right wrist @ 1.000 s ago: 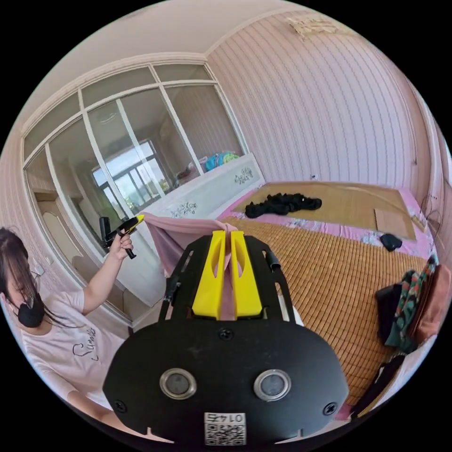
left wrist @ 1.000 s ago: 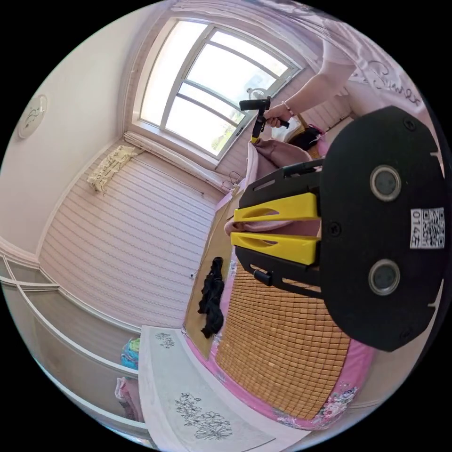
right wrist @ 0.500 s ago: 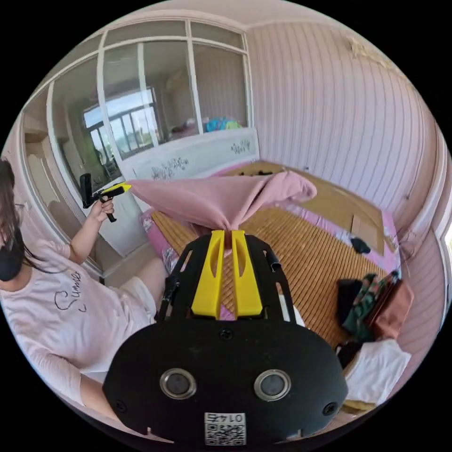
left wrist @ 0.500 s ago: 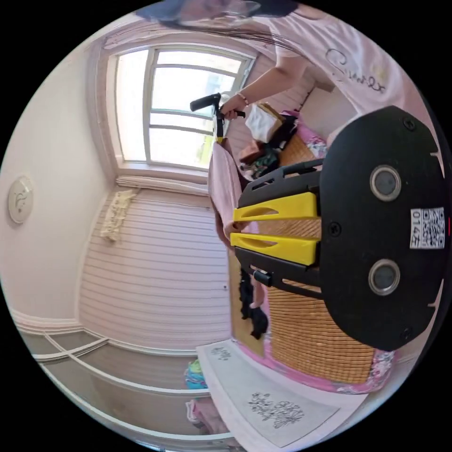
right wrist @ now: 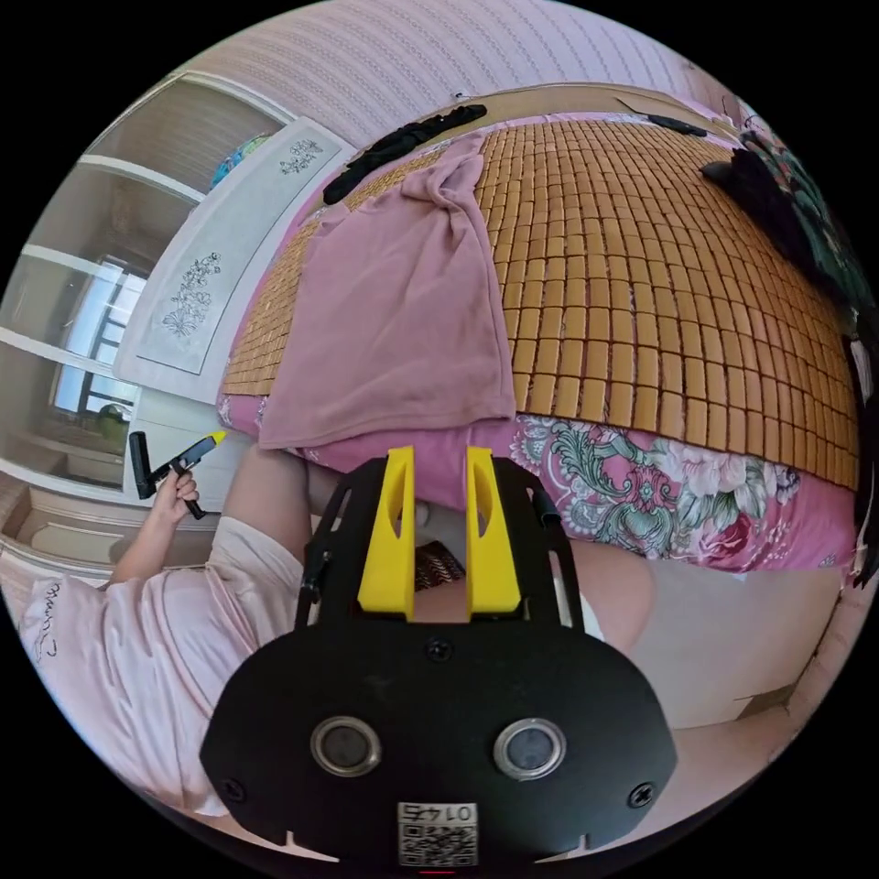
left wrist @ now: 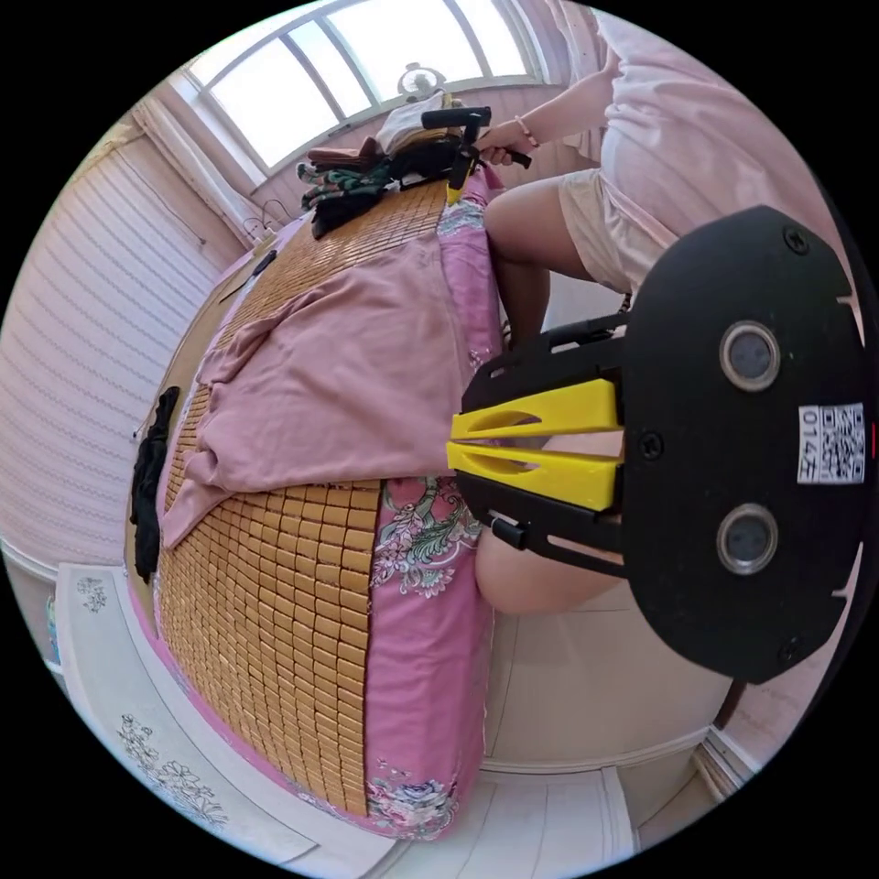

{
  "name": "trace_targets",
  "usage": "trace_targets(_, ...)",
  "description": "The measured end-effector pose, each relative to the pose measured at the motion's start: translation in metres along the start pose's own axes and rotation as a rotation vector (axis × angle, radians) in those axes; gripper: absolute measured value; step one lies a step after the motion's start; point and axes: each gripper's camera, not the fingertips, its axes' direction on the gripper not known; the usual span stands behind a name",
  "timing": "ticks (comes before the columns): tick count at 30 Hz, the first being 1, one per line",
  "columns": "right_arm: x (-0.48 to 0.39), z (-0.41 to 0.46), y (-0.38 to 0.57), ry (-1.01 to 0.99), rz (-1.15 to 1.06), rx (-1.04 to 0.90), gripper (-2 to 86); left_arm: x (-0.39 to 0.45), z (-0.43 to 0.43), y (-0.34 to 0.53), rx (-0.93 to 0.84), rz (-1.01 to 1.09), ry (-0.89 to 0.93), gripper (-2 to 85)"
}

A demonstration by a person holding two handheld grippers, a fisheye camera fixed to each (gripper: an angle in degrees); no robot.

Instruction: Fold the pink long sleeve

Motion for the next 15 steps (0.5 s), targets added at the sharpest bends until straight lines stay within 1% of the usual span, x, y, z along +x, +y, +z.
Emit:
trace_targets(3, -0.010, 0.001, -0.016, 0.117, -0.033, 0.026, 10.9, -0.008, -0.010, -0.004, 0.063, -0.046, 0.002, 6.3)
trace_targets(4, -0.012, 0.004, -0.024, 0.171, -0.037, 0.034, 11.3, -0.010, -0.008, -0.008, 0.052, -0.065, -0.011, 9.0)
trace_targets(5, -0.012, 0.006, -0.028, 0.202, -0.033, 0.035, 11.3, -0.011, -0.006, -0.010, 0.042, -0.075, -0.010, 9.9)
trace_targets(7, -0.013, 0.017, -0.039, 0.318, -0.046, 0.040, 11.0, -0.015, 0.008, -0.017, 0.008, -0.112, 0.039, 12.7)
trace_targets(8, -0.012, 0.020, -0.041, 0.333, -0.046, 0.037, 11.0, -0.016, 0.012, -0.019, -0.002, -0.120, 0.045, 13.2)
trace_targets(10, -0.001, 0.039, -0.047, 0.297, -0.011, -0.067, 10.2, -0.015, 0.028, -0.029, -0.045, -0.126, 0.017, 14.5)
trace_targets(12, 0.008, 0.053, -0.046, 0.240, 0.023, -0.145, 7.2, -0.014, 0.042, -0.036, -0.110, -0.127, 0.006, 14.1)
trace_targets(13, 0.009, 0.050, -0.041, 0.262, 0.031, -0.121, 4.2, -0.015, 0.054, -0.040, -0.198, -0.146, 0.012, 13.0)
trace_targets(14, 0.009, 0.048, -0.039, 0.264, 0.022, -0.116, 3.8, -0.015, 0.060, -0.041, -0.239, -0.154, 0.023, 11.1)
trace_targets(15, 0.011, 0.044, -0.034, 0.217, 0.017, -0.116, 3.1, -0.016, 0.068, -0.041, -0.296, -0.166, 0.046, 7.3)
